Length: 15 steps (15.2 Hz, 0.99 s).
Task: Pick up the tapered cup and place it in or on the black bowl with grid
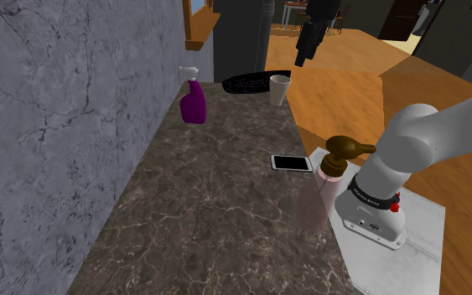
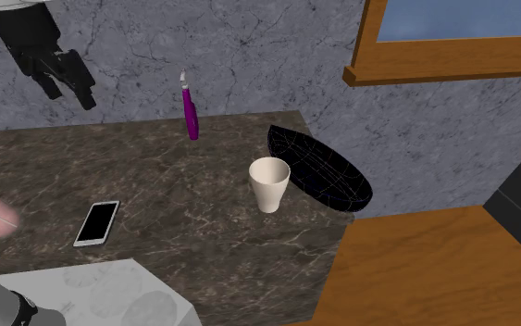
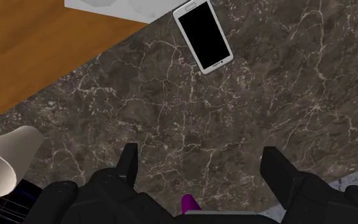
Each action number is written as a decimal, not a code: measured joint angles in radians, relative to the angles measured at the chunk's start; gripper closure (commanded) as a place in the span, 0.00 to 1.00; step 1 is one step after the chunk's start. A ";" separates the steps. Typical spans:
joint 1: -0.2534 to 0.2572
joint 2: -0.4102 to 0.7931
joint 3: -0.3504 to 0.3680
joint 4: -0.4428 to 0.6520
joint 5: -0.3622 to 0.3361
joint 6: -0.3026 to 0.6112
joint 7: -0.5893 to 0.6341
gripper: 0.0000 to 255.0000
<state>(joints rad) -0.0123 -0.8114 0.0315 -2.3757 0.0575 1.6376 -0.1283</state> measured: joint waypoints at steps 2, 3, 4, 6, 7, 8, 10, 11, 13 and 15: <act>-0.002 0.009 -0.005 -0.007 -0.006 0.015 -0.009 0.00; -0.006 0.016 -0.015 -0.015 -0.016 0.031 -0.024 0.00; -0.010 0.033 -0.025 -0.024 -0.027 0.056 -0.040 0.00; -0.022 0.067 -0.054 -0.030 -0.055 0.100 -0.083 0.00; -0.027 0.085 -0.067 -0.043 -0.067 0.131 -0.102 0.00; -0.031 0.098 -0.079 -0.057 -0.079 0.160 -0.120 0.00; -0.040 0.146 -0.102 -0.063 -0.101 0.218 -0.154 0.00; -0.044 0.169 -0.113 -0.063 -0.111 0.243 -0.170 0.00; -0.054 0.221 -0.140 -0.057 -0.131 0.294 -0.208 0.00; -0.063 0.277 -0.166 -0.038 -0.149 0.337 -0.246 0.00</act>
<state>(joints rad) -0.0748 -0.5341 -0.1346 -2.4138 -0.0917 1.9749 -0.3742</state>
